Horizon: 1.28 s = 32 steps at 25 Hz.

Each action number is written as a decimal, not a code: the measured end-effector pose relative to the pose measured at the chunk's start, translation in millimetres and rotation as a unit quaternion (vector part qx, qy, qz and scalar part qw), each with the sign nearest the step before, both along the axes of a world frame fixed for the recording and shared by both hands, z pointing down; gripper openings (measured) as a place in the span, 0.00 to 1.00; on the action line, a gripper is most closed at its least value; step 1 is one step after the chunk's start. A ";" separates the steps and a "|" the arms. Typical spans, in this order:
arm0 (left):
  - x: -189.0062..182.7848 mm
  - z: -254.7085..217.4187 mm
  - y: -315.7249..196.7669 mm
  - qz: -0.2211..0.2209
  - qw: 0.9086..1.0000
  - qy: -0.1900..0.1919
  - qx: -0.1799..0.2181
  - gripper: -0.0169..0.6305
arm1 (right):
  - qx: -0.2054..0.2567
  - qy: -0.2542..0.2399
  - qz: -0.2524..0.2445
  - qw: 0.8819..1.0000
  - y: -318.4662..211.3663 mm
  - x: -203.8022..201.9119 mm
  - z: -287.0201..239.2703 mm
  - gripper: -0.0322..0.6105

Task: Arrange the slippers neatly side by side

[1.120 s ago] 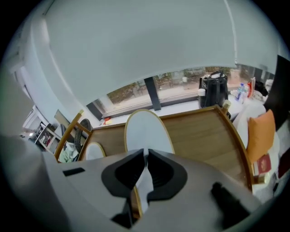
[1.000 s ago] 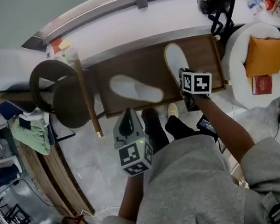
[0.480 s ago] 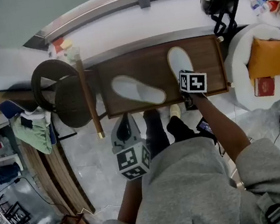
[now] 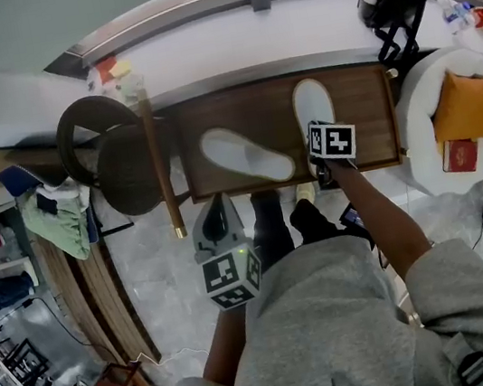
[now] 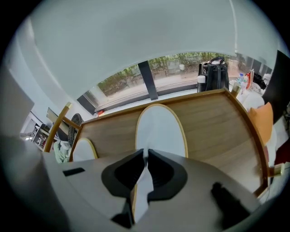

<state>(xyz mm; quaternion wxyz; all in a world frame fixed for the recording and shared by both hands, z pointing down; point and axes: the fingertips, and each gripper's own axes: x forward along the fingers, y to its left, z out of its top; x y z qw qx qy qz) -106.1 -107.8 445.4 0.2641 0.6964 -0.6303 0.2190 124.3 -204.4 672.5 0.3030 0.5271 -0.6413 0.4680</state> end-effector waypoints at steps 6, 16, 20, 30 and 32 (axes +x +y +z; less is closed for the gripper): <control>-3.1 2.7 -4.6 0.001 1.000 0.001 -0.002 0.05 | 0.014 0.008 -0.022 1.000 0.0 -3.2 -0.7 0.13; -10.9 5.6 -14.9 0.010 1.000 0.017 0.002 0.05 | 0.075 0.007 -0.113 0.991 4.5 -26.8 -23.6 0.25; -12.6 6.7 -21.8 0.017 0.999 0.027 0.006 0.05 | 0.102 0.034 -0.132 0.985 2.2 -17.6 -43.3 0.26; -30.8 5.9 -40.3 0.023 0.999 0.035 0.010 0.05 | 0.153 -0.015 -0.232 0.960 4.3 -81.4 -94.1 0.26; -40.2 5.2 -43.6 0.020 0.999 0.034 0.011 0.05 | 0.149 -0.037 -0.266 0.952 9.5 -107.8 -91.7 0.25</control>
